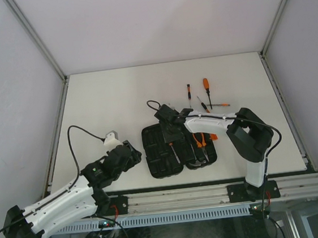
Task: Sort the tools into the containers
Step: Place the screwdriver in the storage box.
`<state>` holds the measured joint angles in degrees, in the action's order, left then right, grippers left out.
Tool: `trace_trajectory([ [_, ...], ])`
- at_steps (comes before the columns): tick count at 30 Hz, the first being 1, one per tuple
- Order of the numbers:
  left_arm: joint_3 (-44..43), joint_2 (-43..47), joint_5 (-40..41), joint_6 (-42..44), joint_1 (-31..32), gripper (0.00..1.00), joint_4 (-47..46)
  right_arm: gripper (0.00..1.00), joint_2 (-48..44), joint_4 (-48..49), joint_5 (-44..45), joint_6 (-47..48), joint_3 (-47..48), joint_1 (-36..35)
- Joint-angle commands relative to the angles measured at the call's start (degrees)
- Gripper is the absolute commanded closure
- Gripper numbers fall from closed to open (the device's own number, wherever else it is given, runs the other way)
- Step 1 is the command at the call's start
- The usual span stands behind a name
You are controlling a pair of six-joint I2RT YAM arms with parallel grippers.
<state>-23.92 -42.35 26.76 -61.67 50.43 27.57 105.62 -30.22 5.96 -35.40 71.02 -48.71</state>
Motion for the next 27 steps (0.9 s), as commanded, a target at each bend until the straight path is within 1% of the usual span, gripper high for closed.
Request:
trace_trajectory([
  [1,-1.7,0.3,0.1,1.4,-0.2,0.4,-1.2,0.72,1.1,2.1,0.4,-0.6,2.8,0.8],
  [7,-1.5,0.1,-0.1,1.5,-0.2,0.4,-1.2,0.77,2.4,2.7,1.1,-0.8,3.7,1.2],
  [16,-0.8,0.5,-0.5,1.2,-0.2,0.4,-1.2,0.78,3.1,4.1,3.5,-1.2,3.8,1.4],
  [20,-0.8,0.4,-0.5,1.3,-0.2,0.4,-1.3,0.77,3.0,4.4,4.7,-0.9,3.8,1.3],
  [27,-1.1,-0.2,-0.6,1.2,-0.2,0.4,-1.3,0.71,2.9,5.3,5.0,-0.5,3.8,1.3],
])
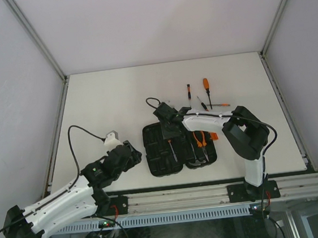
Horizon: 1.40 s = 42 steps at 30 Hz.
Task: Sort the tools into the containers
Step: Place the screwdriver in the storage box.
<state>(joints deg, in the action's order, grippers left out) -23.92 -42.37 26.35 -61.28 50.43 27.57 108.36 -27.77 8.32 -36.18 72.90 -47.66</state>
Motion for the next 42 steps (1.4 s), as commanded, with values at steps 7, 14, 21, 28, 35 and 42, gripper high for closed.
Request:
trace_trajectory([
  [7,-1.1,-0.3,0.1,1.1,-0.3,0.4,-1.3,0.61,-1.7,2.6,2.4,0.7,1.9,0.0],
  [14,-2.2,-2.7,-1.3,4.6,-1.6,0.39,-3.4,0.57,-4.9,0.9,3.6,1.4,2.0,-0.8],
  [21,-4.3,-7.6,-5.4,9.2,-3.3,0.37,-7.1,0.53,-7.3,-0.8,6.0,1.6,0.7,-1.7],
  [28,-7.5,-13.8,-12.1,15.4,-10.0,0.39,-12.7,0.56,-16.0,7.2,8.9,2.3,-10.0,-3.7],
  [35,-11.5,-20.5,-16.6,21.2,-15.0,0.45,-18.1,0.64,-28.2,18.2,7.4,-0.8,-23.4,-6.2],
  [42,-15.1,-29.6,-21.3,22.5,-19.2,0.52,-21.2,0.66,-35.1,19.1,10.8,-1.6,-27.0,-12.2],
])
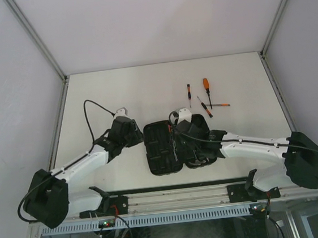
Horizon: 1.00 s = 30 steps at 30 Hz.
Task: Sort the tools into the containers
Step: Place the screwdriver in the storage box, then adjust the storage box at the center of the board.
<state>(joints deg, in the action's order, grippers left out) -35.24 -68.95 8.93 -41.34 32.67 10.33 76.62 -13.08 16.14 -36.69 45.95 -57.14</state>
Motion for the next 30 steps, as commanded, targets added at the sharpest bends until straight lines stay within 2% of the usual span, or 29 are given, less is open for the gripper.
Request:
trace_trajectory([
  [1,-4.4,-3.9,-4.5,3.7,-1.6,0.52,-4.3,0.66,-3.9,4.1,3.4,-1.1,-0.2,-3.3],
  [5,-5.9,-7.7,-6.6,4.8,-1.9,0.55,-5.4,0.66,-5.8,2.9,4.9,-2.2,-1.3,-4.7],
  [8,-6.6,-9.9,-6.7,5.0,-1.9,0.61,-5.4,0.66,-7.1,1.9,5.9,-2.8,-2.1,-5.2],
  [15,-6.2,-11.6,-3.3,4.8,-2.1,0.67,-3.6,0.66,-9.8,-0.1,7.8,-3.7,-3.3,-6.7],
  [23,-5.4,-14.9,-5.1,4.1,-2.2,0.76,-6.3,0.66,-10.9,-1.5,9.3,-5.0,-3.4,-7.5],
  [30,-4.6,-15.4,-5.9,1.0,-2.6,0.95,-6.3,0.66,-11.4,-3.7,11.9,-6.7,-3.5,-9.1],
])
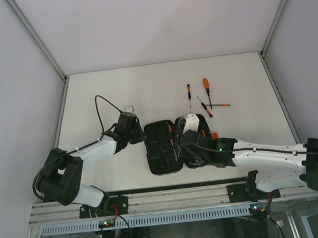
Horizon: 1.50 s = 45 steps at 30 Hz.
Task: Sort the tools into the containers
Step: Adjust the storage box at the center of the board.
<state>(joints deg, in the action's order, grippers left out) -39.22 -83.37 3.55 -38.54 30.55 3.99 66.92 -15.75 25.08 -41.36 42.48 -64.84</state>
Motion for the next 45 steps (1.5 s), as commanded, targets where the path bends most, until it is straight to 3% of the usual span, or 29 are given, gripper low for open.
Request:
trace_trajectory([
  [1,-0.4,-0.8,-0.6,-2.3,-0.5,0.97,0.1,0.66,-1.8,-1.1,3.1,-2.5,-0.2,-1.5],
  [11,8.1,5.6,0.9,-11.9,-0.2,1.0,1.3,0.67,-1.4,-1.6,4.7,-6.2,-2.1,-2.0],
  [19,16.1,16.0,5.0,-18.0,3.5,0.98,3.5,0.68,-1.4,-1.4,4.3,-5.9,-2.1,-2.0],
  [25,17.4,25.7,9.1,-17.7,3.8,0.68,9.7,0.67,-2.3,-2.6,3.9,-4.9,-2.1,-2.0],
  [29,14.8,30.7,12.4,-16.0,3.8,0.53,14.8,0.66,-3.0,-2.5,1.6,-3.6,-2.1,-1.3],
  [34,10.4,35.4,16.4,-12.6,3.8,0.46,20.3,0.57,-3.5,-2.6,-1.3,-2.3,-2.1,-0.5],
  [43,2.9,33.1,13.3,-3.4,3.4,0.41,16.8,0.63,-0.2,-1.3,-13.3,-0.5,-1.3,4.4],
  [45,2.3,32.1,11.6,-2.2,3.4,0.36,15.5,0.63,2.2,-2.1,-14.7,0.5,0.0,4.5],
])
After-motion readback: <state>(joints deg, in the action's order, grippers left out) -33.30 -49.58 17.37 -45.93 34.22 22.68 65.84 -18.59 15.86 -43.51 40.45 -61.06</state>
